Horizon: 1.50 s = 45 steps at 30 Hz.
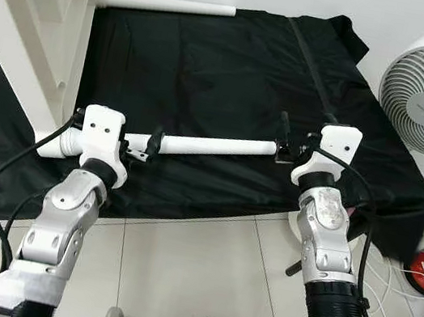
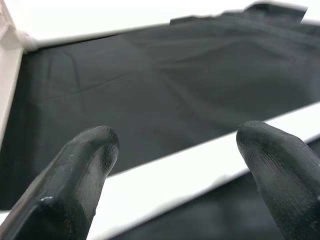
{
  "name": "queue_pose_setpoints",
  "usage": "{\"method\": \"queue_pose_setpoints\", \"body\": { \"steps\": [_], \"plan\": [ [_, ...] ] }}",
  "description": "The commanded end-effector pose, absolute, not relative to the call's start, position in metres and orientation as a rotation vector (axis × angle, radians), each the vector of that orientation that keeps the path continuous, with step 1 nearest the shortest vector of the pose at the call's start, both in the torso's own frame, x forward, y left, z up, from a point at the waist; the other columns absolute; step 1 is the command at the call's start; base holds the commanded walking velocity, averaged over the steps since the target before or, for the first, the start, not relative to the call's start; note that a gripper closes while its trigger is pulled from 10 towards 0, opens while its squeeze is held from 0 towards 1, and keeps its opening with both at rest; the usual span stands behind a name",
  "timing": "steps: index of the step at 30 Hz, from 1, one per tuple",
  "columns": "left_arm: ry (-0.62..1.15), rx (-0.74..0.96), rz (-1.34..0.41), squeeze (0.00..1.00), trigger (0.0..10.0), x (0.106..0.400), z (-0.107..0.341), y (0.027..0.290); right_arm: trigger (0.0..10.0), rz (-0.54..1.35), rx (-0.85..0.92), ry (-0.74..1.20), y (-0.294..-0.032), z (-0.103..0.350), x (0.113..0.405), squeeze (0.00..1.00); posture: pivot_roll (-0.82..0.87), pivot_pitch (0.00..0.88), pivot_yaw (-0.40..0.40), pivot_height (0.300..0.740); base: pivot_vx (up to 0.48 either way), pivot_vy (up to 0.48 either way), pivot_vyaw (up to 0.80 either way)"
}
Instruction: Building children table
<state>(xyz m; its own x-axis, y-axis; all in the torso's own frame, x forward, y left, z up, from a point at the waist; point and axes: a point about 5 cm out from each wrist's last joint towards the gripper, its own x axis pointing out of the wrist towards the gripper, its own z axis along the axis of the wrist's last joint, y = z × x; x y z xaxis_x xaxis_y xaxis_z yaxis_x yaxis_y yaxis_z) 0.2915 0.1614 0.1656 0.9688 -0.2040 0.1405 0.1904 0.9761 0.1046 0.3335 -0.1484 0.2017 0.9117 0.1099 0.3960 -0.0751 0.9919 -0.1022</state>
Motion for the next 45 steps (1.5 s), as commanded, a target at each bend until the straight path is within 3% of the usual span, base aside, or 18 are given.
{"method": "queue_pose_setpoints", "body": {
  "steps": [1,20,45],
  "plan": [
    [-0.171,0.143,-0.163,0.00,10.0,0.2864,0.1637,0.1629,10.0,0.104,-0.095,-0.392,-0.1470,0.1963,0.3306,0.00,-0.04,0.100,0.012,0.740,0.000,0.000,0.50],
    [-0.206,0.154,-0.151,0.00,10.0,0.2788,0.1647,0.1648,10.0,0.115,-0.110,-0.372,-0.1464,0.1920,0.3295,0.00,-0.03,0.111,0.000,0.740,0.000,0.000,0.71],
    [-0.210,0.185,-0.163,0.00,10.0,0.2818,0.1660,0.1620,10.0,0.100,-0.081,-0.365,-0.1488,0.1915,0.3275,0.00,-0.03,0.127,0.005,0.740,0.000,0.000,0.00]
  ]
}}
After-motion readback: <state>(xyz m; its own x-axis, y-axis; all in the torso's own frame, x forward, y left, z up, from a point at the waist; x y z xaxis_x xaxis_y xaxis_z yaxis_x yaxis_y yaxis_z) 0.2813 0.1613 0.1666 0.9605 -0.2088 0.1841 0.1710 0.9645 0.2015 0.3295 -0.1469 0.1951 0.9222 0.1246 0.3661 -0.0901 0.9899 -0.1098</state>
